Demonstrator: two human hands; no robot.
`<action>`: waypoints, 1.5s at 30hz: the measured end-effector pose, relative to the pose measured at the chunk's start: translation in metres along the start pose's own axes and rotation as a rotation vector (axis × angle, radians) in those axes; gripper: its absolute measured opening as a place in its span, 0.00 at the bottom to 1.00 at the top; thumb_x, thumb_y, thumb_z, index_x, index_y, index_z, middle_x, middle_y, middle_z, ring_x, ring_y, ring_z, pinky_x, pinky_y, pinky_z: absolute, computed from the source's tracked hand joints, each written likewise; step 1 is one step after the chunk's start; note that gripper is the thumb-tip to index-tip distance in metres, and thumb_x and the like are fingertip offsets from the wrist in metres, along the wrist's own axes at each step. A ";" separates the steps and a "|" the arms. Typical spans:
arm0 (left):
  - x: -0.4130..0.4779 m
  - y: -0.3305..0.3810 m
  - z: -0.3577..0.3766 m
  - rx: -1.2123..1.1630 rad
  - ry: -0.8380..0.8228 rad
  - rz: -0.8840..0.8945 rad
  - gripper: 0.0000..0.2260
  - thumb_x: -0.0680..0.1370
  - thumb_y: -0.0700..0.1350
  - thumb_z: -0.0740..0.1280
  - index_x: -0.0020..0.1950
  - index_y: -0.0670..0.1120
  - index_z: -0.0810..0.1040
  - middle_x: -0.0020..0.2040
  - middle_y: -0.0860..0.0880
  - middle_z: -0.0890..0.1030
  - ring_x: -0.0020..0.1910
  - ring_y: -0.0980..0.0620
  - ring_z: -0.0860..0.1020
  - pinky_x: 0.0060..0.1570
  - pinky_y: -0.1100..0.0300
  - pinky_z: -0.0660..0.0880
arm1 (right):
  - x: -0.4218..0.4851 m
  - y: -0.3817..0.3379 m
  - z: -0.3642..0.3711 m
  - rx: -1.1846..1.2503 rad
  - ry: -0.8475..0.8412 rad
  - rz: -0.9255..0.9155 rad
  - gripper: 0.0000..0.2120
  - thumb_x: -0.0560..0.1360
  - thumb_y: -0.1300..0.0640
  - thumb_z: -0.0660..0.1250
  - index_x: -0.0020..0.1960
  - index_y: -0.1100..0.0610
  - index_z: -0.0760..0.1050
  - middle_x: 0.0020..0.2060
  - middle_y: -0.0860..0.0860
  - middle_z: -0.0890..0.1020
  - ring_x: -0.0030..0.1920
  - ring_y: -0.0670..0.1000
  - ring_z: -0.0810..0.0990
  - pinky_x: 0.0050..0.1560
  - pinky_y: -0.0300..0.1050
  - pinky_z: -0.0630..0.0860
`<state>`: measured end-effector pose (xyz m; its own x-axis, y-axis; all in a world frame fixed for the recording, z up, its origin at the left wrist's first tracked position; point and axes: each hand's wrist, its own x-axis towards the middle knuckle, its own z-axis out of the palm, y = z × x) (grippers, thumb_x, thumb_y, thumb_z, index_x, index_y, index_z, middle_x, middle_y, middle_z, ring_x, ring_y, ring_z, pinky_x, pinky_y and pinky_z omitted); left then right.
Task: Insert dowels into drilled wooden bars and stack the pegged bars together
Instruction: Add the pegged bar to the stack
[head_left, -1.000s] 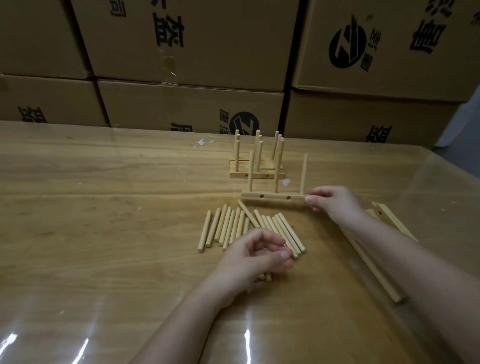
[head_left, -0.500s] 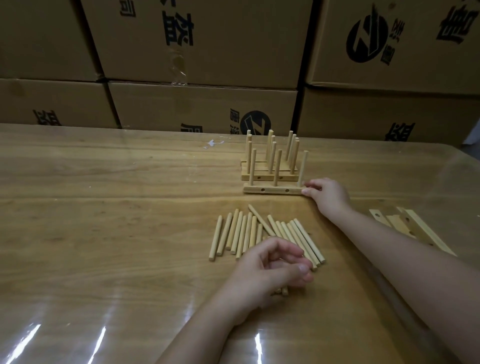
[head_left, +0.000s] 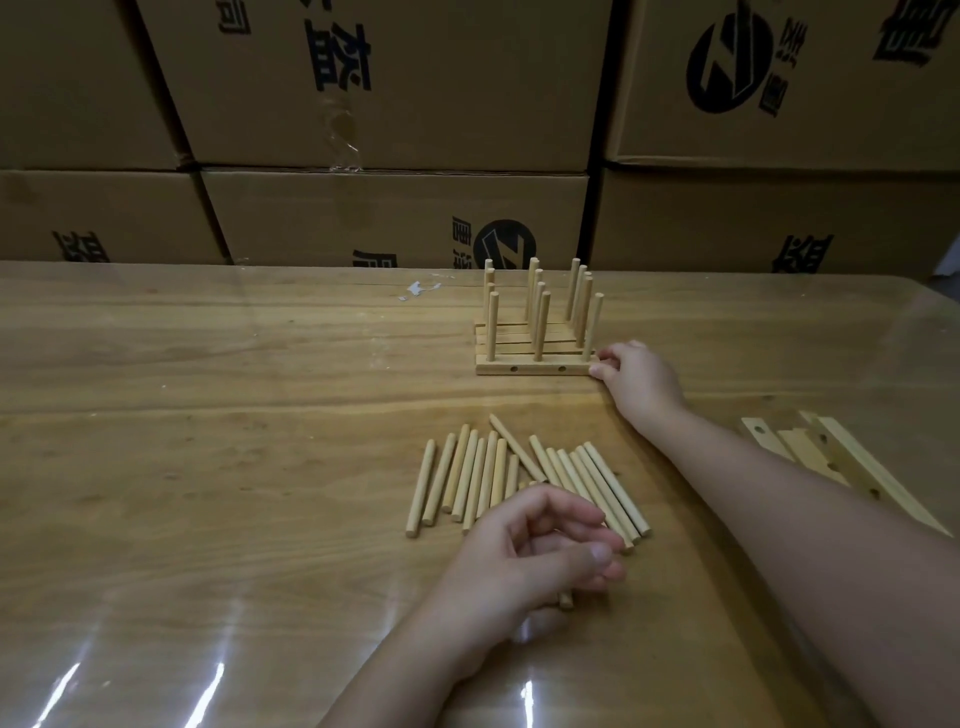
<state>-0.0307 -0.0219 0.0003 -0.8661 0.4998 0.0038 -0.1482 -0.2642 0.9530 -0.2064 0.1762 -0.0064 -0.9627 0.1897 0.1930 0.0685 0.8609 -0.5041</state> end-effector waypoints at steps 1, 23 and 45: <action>0.001 0.000 0.000 0.004 0.002 -0.001 0.11 0.69 0.37 0.70 0.50 0.40 0.76 0.44 0.45 0.84 0.43 0.48 0.83 0.43 0.61 0.78 | 0.000 0.000 0.001 -0.012 -0.003 -0.002 0.17 0.78 0.51 0.62 0.64 0.56 0.74 0.63 0.55 0.73 0.56 0.56 0.75 0.52 0.48 0.72; 0.001 0.001 0.000 0.008 0.029 0.002 0.11 0.69 0.38 0.70 0.50 0.38 0.76 0.44 0.43 0.84 0.42 0.48 0.83 0.41 0.61 0.78 | 0.006 -0.014 0.017 -0.352 0.078 0.022 0.35 0.70 0.29 0.56 0.62 0.57 0.71 0.56 0.54 0.76 0.48 0.54 0.78 0.35 0.44 0.70; 0.001 0.000 0.001 0.010 0.049 0.022 0.10 0.69 0.38 0.69 0.49 0.38 0.77 0.44 0.42 0.84 0.41 0.47 0.83 0.41 0.60 0.78 | 0.002 -0.019 0.019 -0.435 0.148 -0.044 0.31 0.73 0.32 0.56 0.60 0.57 0.70 0.52 0.53 0.77 0.43 0.53 0.77 0.25 0.41 0.58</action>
<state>-0.0307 -0.0208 0.0009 -0.8915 0.4529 0.0106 -0.1242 -0.2669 0.9557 -0.2145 0.1510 -0.0124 -0.9218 0.1863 0.3400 0.1622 0.9818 -0.0984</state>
